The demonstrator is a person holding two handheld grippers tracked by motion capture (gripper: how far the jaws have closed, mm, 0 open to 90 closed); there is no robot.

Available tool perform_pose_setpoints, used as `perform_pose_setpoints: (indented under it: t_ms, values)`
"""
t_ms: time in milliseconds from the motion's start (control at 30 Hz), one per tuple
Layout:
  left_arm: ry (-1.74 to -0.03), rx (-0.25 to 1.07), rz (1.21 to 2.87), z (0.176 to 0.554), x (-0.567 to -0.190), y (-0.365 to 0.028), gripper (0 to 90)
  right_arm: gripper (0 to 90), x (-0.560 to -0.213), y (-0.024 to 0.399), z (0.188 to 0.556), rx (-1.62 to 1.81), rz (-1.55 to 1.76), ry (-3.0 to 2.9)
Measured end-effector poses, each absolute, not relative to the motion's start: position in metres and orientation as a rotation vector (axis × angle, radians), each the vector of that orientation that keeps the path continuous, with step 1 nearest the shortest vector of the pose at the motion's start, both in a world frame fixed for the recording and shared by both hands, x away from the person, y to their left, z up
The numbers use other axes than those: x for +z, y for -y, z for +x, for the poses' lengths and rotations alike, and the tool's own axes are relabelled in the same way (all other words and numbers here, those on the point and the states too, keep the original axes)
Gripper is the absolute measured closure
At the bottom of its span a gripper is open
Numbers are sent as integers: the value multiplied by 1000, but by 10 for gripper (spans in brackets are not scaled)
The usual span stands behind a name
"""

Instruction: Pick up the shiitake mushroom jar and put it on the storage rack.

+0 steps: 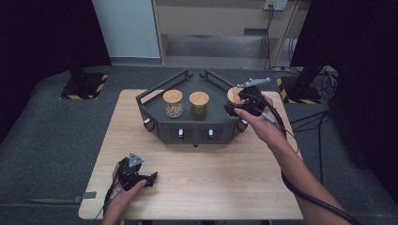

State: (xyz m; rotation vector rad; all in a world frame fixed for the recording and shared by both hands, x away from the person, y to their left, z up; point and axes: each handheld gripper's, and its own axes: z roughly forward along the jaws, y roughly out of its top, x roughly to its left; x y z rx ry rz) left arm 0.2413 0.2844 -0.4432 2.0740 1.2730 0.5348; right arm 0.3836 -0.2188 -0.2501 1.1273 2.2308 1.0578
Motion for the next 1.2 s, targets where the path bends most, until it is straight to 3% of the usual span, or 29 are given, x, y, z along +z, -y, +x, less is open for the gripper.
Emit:
perform_pose_setpoints:
  t_ms: [1200]
  values:
    - [-1271, 534, 2075, 242, -443, -285, 0, 256, -264, 193, 421, 983, 1171, -2233]
